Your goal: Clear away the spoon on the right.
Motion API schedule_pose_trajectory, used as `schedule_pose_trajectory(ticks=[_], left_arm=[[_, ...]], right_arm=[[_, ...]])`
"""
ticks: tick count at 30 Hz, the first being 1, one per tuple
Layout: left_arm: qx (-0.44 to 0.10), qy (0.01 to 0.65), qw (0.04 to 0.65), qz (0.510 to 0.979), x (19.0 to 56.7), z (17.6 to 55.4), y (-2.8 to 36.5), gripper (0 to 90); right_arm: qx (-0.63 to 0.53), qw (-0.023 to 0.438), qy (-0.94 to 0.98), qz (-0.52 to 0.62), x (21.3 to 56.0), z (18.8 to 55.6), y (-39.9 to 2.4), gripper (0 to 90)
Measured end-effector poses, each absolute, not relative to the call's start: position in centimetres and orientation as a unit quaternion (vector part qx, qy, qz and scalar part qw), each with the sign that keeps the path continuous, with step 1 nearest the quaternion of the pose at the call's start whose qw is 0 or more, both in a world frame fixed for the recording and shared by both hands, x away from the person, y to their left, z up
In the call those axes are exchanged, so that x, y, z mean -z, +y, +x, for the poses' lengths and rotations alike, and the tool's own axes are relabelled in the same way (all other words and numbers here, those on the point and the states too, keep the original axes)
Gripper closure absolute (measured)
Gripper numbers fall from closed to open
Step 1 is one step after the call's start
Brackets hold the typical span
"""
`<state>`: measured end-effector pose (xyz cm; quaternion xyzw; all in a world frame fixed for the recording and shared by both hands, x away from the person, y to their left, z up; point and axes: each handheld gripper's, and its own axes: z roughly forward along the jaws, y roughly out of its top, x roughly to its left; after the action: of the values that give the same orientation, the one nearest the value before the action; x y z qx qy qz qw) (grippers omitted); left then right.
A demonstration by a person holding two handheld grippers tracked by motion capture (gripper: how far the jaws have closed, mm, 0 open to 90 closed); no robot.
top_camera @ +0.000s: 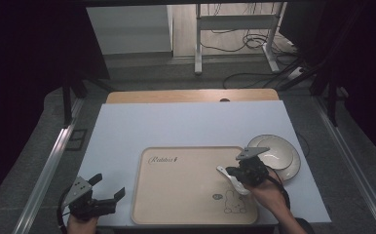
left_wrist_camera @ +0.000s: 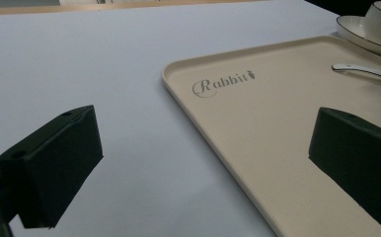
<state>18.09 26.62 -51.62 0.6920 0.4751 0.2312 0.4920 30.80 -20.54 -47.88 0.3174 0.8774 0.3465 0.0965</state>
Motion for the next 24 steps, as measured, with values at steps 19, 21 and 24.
schedule_pose_trajectory(ticks=[19,21,24], left_arm=[[-0.232,0.474,0.492,0.692,51.6,18.0,26.6,0.0],[-0.232,0.474,0.492,0.692,51.6,18.0,26.6,0.0],[-0.232,0.474,0.492,0.692,51.6,18.0,26.6,0.0]], right_arm=[[-0.357,0.113,0.88,0.292,49.9,29.8,-19.6,89.9],[-0.356,0.115,0.88,0.292,50.0,29.8,-19.6,90.0],[-0.355,0.115,0.88,0.293,50.0,29.9,-19.7,89.9]])
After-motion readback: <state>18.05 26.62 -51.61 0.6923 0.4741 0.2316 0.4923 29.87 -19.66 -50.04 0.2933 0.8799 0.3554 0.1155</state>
